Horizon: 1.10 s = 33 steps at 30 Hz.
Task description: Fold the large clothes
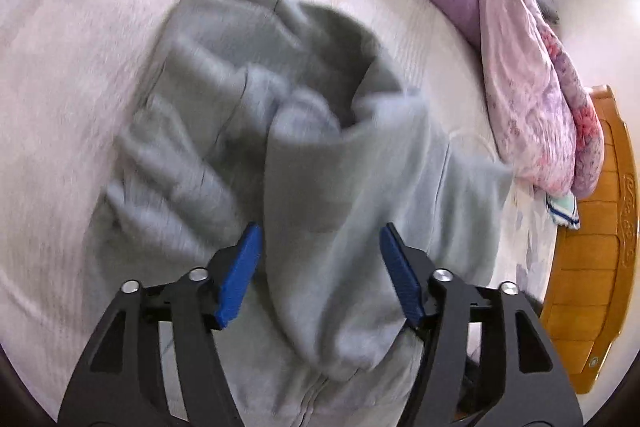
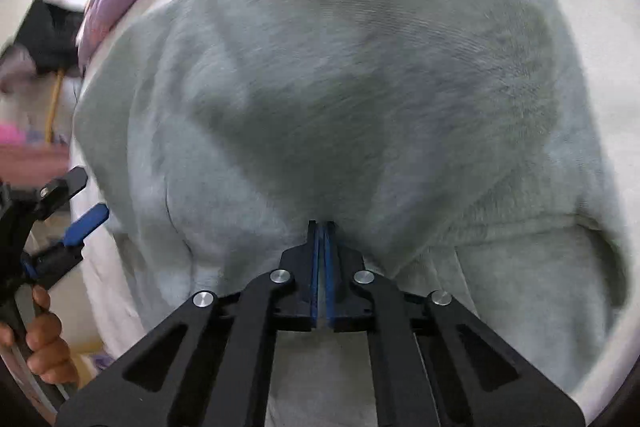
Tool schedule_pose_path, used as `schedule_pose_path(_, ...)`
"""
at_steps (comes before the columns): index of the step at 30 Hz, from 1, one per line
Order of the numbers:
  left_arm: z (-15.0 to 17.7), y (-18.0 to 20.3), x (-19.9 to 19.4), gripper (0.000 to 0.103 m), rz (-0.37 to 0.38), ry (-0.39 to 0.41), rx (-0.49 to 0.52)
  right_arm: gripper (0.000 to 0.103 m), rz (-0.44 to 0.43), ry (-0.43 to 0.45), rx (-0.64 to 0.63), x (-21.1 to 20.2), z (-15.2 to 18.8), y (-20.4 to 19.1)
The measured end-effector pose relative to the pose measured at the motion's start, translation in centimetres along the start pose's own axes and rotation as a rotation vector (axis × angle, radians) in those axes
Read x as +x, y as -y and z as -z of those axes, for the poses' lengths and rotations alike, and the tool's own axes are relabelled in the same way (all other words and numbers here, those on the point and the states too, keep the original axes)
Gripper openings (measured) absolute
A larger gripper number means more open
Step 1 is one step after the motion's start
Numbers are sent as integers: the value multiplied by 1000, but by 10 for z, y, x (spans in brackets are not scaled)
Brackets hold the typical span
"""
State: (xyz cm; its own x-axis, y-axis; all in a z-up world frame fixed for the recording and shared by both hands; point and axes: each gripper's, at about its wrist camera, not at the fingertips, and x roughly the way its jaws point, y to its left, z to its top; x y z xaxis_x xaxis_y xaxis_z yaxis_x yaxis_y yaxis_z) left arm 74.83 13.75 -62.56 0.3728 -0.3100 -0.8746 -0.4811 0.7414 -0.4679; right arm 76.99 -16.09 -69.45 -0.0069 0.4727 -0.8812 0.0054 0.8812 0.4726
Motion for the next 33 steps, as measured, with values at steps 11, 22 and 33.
schedule_pose_path(11, -90, 41, 31, 75, -34, 69, -86, 64, -11, 314, 142, -109, -93, -13)
schedule_pose_path(22, -123, 67, 106, 79, -218, -56, -16, 64, 56, 269, 227, -50, -158, -5)
schedule_pose_path(33, -114, 73, 64, 13, -150, 57, 53, 14, -74, 317, 160, -81, -128, -12)
